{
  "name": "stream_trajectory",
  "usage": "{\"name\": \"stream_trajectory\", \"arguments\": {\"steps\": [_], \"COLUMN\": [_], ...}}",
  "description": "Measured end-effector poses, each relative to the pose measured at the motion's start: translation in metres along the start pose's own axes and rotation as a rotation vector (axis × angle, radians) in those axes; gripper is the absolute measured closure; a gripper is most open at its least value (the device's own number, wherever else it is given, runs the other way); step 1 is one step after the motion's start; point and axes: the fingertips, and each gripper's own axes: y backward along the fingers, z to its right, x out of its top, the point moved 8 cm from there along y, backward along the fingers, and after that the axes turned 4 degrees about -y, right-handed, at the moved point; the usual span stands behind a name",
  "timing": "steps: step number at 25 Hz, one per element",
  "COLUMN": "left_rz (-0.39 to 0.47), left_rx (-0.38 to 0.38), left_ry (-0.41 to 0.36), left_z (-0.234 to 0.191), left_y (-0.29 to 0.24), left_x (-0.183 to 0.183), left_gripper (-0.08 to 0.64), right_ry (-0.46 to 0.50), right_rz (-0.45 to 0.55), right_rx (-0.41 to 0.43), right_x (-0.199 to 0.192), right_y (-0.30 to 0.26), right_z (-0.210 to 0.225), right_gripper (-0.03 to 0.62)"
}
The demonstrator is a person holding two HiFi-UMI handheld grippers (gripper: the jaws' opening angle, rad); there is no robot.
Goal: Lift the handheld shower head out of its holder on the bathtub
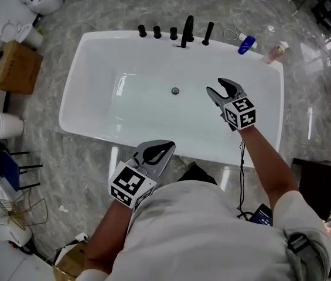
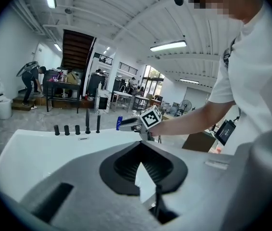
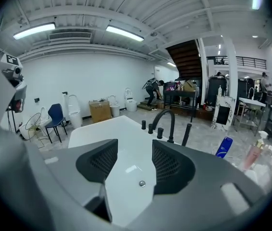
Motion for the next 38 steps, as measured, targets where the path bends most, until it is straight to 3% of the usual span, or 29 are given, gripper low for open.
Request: {"name": "stream_trajectory", "arguments": {"steps": [13, 38], "left_rz": [-0.049, -0.086], "left_rx": [0.075, 0.134], "left_ry": [0.056, 0.200], "left_z": [-0.020, -0.059], "left_y": [-0.074, -0.104], "left_x": [0.025, -0.006], "left_gripper": [0.554, 0.554], "right_ry": [-0.035, -0.121], "right_rz": [-0.064, -0.091], "right_rx": [-0.042, -0.151], "right_x": [-0.020, -0.023], "right_y": [-0.089, -0.247], "right_z": [0.145, 0.259], "right_gripper": [0.356, 0.351]}}
